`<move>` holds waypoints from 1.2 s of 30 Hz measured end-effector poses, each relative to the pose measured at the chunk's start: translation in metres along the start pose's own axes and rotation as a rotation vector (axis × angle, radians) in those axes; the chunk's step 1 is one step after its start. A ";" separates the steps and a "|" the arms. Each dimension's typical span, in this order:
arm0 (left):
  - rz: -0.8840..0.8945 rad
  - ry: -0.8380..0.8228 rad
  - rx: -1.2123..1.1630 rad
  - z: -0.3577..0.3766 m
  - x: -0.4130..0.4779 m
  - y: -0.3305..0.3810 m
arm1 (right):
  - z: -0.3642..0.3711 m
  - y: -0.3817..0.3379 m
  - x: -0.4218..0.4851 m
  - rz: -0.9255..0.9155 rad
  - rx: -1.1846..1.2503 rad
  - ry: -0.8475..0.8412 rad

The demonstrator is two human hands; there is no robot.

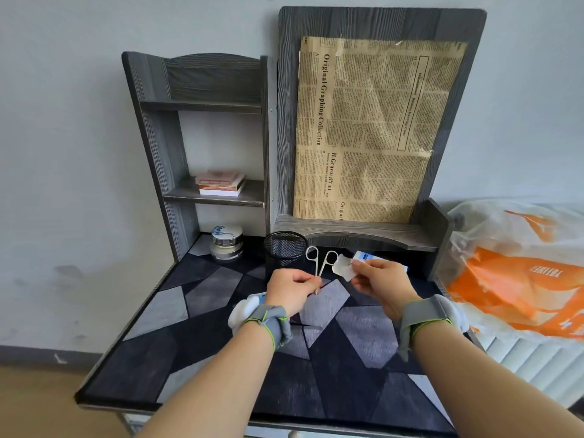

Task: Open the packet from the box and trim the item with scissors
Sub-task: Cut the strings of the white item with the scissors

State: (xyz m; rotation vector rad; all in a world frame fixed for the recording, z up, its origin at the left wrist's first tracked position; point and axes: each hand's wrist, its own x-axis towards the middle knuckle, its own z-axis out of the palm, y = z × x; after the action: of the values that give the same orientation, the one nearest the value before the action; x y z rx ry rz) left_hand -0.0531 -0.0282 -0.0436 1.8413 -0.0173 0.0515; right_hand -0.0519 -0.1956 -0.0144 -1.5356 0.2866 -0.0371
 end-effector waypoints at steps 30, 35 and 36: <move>0.043 -0.134 0.048 -0.001 -0.005 0.006 | 0.012 -0.019 -0.011 0.217 0.458 -0.291; 0.056 -0.162 0.055 0.000 -0.007 0.013 | 0.017 -0.014 -0.017 0.267 0.363 -0.372; 0.053 -0.170 0.061 -0.001 -0.008 0.013 | 0.015 -0.013 -0.017 0.277 0.365 -0.381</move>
State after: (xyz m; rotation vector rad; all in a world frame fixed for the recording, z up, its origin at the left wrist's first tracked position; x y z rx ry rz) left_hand -0.0614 -0.0313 -0.0312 1.9013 -0.1858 -0.0683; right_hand -0.0632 -0.1776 0.0016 -1.1026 0.1735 0.3978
